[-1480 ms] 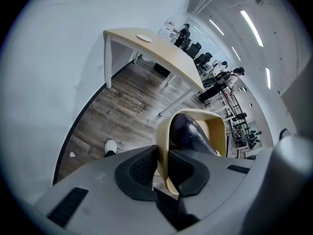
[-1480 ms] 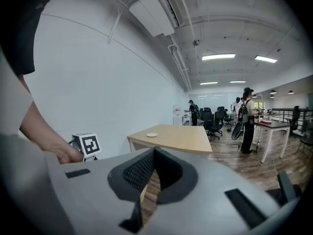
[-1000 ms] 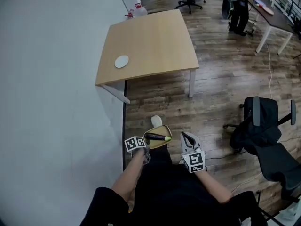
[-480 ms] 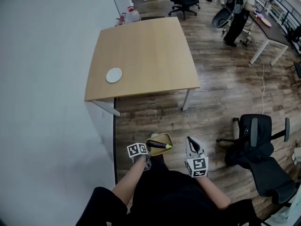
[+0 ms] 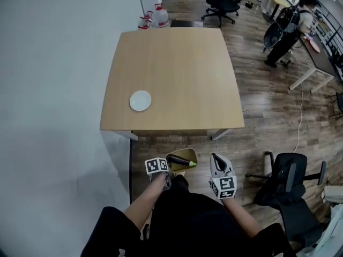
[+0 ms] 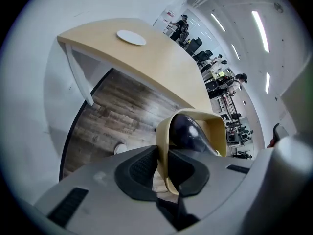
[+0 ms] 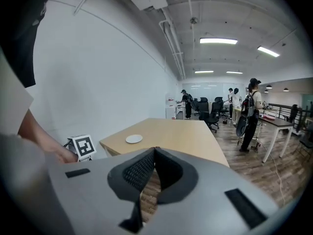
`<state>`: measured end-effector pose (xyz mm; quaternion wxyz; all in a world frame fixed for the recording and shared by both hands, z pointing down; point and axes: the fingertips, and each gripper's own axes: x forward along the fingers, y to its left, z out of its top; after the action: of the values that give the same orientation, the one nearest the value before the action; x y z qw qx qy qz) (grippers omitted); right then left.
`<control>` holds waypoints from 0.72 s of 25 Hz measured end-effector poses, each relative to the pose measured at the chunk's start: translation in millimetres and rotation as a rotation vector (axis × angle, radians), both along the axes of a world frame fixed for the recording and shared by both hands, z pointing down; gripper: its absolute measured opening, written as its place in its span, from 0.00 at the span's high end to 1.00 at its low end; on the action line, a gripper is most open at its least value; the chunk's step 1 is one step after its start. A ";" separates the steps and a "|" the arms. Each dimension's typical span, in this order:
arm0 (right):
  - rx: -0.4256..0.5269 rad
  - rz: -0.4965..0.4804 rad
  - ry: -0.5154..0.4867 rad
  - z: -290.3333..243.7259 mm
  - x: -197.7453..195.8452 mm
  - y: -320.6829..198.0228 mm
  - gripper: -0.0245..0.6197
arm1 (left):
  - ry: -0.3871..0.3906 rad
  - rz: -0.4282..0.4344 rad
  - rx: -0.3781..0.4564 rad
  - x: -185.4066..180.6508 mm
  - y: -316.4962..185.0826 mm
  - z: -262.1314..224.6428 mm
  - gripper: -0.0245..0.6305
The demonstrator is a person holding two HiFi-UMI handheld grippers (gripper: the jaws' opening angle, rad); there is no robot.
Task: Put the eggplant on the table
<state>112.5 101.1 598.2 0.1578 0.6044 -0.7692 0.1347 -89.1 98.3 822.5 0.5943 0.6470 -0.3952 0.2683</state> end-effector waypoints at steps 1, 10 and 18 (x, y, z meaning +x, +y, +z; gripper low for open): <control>0.006 -0.009 0.004 -0.6 -6.5 -13.0 0.87 | 0.006 -0.007 0.000 -4.3 -12.8 -0.8 0.91; 0.017 -0.009 -0.033 -9.5 -48.6 -100.0 0.87 | 0.006 -0.003 0.035 -53.4 -107.6 -24.3 0.91; 0.019 0.016 -0.020 -12.5 -46.7 -119.4 0.87 | -0.001 0.025 0.018 -65.6 -121.0 -21.3 0.91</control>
<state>65.8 -18.3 585.7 0.1435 0.6106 -0.7671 0.1347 -154.7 -22.7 801.2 0.5850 0.6571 -0.3896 0.2724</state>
